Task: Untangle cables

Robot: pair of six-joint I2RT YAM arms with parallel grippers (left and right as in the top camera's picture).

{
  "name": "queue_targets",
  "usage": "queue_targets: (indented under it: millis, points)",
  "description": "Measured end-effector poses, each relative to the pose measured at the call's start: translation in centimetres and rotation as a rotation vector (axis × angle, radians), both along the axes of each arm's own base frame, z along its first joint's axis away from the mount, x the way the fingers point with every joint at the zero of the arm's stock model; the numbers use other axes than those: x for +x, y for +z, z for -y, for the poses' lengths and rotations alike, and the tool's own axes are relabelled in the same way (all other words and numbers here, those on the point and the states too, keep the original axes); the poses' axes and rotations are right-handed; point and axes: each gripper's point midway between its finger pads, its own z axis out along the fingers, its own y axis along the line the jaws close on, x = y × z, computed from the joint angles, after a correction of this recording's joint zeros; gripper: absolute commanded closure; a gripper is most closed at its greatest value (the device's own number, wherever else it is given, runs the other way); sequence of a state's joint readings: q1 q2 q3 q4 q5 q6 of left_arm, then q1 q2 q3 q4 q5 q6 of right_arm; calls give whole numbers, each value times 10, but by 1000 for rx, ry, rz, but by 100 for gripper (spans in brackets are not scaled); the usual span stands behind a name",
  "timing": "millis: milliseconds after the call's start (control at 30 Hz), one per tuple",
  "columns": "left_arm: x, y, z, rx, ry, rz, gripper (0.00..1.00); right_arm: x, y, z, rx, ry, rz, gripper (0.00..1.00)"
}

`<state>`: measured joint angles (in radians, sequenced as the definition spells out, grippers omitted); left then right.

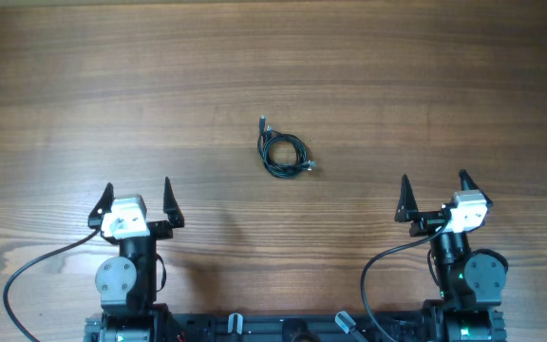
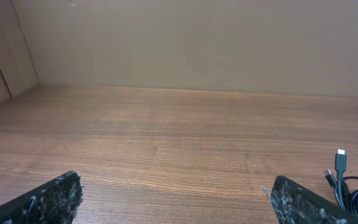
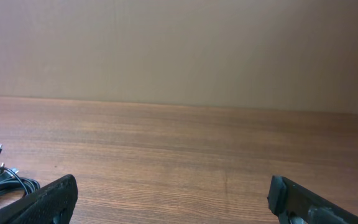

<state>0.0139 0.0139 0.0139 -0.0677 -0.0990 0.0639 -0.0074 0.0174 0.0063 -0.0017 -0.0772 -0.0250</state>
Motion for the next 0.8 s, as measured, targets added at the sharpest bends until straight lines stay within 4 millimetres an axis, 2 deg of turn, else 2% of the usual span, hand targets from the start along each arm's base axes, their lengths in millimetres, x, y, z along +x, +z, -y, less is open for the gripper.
queue_targets:
  millis: [133, 800]
  points:
    - [0, 0, 0, 0, 0, 0, 0, 1, -6, 0, 1, 0, -26, 0]
    - [0, 0, 0, 0, 0, 0, 0, 2, -6, 0, 1, 0, -28, 0]
